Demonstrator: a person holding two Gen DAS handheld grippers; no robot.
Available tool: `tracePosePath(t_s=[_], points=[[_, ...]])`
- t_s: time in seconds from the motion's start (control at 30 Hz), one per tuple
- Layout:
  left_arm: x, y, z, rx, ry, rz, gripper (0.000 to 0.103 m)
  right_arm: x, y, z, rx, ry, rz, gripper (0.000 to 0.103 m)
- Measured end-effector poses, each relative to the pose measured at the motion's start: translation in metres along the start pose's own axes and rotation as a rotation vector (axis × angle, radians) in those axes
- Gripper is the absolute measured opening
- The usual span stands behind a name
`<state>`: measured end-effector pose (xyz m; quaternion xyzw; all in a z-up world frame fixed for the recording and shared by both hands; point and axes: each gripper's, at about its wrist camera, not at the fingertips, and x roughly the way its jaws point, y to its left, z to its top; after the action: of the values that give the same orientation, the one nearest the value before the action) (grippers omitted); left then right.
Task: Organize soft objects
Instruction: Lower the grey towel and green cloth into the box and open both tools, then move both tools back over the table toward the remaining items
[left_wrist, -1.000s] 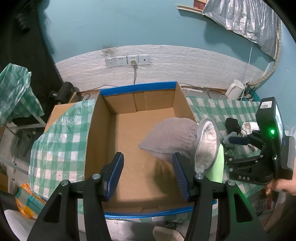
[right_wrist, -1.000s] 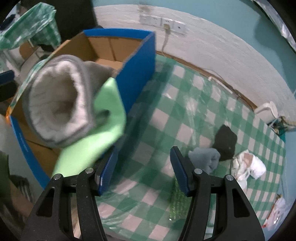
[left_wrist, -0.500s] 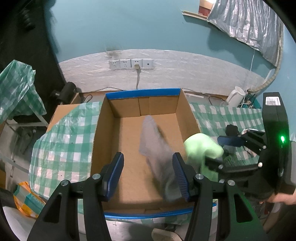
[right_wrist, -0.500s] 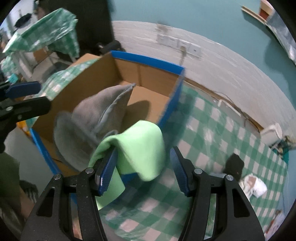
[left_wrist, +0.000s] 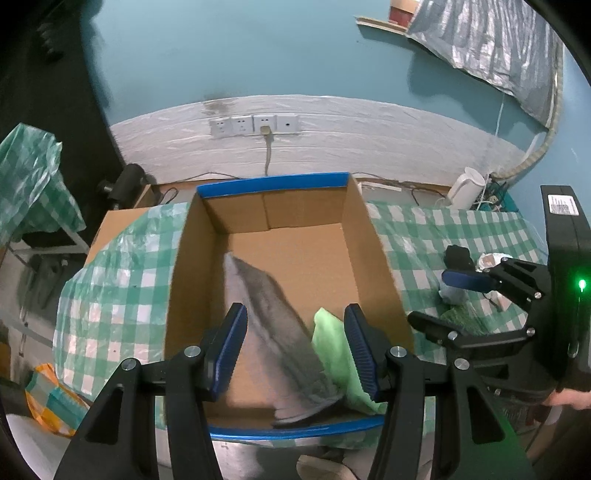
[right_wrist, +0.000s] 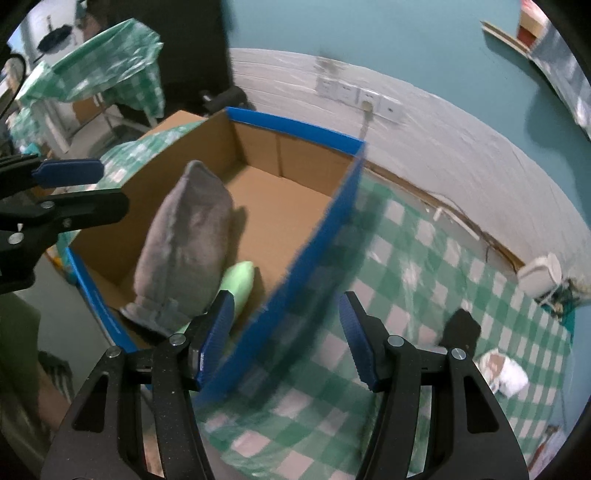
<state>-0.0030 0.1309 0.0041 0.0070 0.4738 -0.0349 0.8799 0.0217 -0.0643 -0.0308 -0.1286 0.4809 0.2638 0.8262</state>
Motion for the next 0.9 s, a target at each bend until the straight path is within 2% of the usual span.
tracePosePath(t_s=[0.53,0.9], points=[[0.017,-0.081,0.012,0.137,0.036,-0.037,0.056,-0.033,-0.078,-0.030,0.157,-0.045,-0.044,0.060],[0.037,-0.138,0.011,0.218,0.099,-0.066,0.056,-0.049,-0.139,-0.060,0.263,-0.049,-0.095,0.060]])
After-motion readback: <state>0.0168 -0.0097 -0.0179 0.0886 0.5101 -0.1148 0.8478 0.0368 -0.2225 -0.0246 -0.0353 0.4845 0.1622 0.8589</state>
